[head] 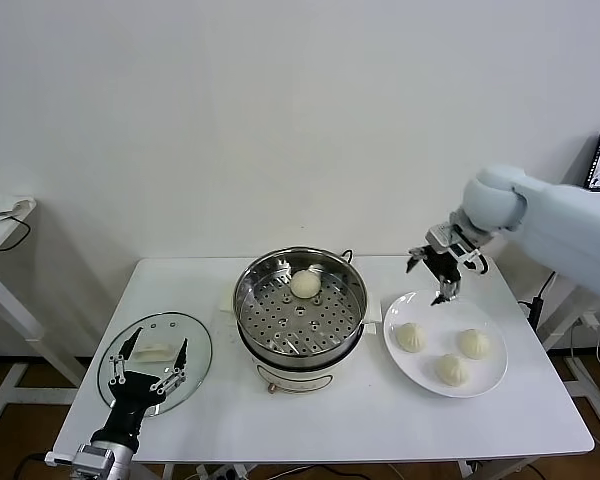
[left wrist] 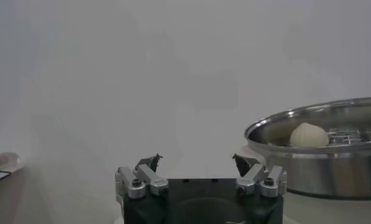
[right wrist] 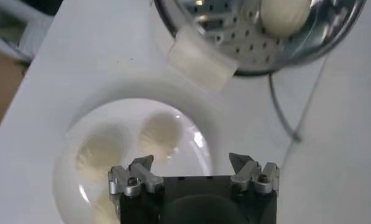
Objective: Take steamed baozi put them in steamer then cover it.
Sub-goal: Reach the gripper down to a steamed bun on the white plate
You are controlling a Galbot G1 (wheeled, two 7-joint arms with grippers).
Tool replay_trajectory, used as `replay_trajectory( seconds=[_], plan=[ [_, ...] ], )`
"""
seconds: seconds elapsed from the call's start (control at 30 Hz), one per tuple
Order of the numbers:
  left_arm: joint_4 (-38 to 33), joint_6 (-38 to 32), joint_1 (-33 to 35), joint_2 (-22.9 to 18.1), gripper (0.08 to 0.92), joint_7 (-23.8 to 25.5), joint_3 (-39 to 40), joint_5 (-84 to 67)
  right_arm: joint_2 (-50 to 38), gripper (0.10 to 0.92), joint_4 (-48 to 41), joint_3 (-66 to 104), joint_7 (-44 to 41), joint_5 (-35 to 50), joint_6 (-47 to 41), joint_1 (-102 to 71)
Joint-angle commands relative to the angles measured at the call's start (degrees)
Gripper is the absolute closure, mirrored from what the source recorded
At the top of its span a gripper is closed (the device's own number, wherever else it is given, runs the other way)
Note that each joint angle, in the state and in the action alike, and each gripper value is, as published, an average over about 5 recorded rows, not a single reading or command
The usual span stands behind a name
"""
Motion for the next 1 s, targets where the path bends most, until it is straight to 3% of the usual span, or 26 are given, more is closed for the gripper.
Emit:
replay_trajectory(
  seconds=[0.03,1.0],
  plan=[
    [0.43,-0.27,-0.03,-0.26,0.177,-0.09,0.38,0.62,-0.9,0.203,-6.22,9.59,1.11,-1.19,-7.19,-14.1],
    [4.12,0.13,-2.54,-0.1,0.177,-0.14,0.02,0.42,10.27,0.203,-16.34,14.83,3.41,-5.23,-5.48,-21.24]
  ],
)
